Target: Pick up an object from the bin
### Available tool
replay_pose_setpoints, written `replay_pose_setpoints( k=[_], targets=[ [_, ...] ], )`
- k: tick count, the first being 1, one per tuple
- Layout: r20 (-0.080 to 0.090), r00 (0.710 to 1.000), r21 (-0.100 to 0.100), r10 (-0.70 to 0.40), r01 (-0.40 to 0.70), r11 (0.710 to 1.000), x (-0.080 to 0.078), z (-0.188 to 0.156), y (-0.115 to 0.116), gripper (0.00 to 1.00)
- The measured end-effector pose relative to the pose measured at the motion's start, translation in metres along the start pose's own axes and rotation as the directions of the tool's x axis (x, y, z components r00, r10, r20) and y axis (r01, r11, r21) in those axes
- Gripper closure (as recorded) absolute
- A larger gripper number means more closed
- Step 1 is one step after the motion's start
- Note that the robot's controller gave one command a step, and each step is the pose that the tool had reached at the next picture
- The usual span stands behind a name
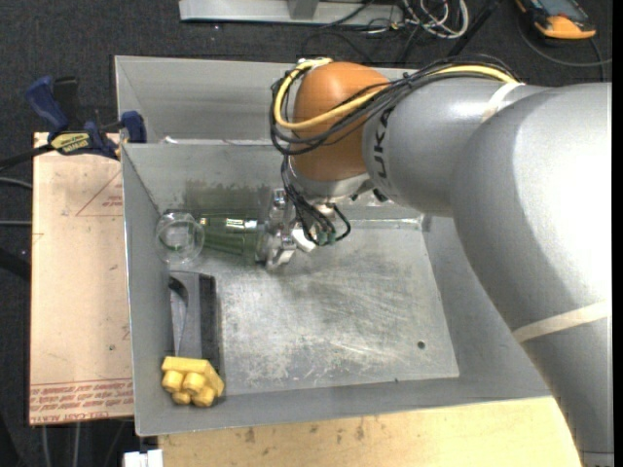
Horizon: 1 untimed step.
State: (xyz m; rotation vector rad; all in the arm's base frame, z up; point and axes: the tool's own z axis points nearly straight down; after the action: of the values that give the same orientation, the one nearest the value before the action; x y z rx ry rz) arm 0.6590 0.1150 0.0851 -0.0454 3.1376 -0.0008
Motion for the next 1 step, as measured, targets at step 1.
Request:
replay_pose_setpoints(
  k=[1],
  targets=[
    [0.000,1.000,0.000,0.001,-0.001,1.000,0.0000,0.0000,-0.0001,1.00]
  ],
)
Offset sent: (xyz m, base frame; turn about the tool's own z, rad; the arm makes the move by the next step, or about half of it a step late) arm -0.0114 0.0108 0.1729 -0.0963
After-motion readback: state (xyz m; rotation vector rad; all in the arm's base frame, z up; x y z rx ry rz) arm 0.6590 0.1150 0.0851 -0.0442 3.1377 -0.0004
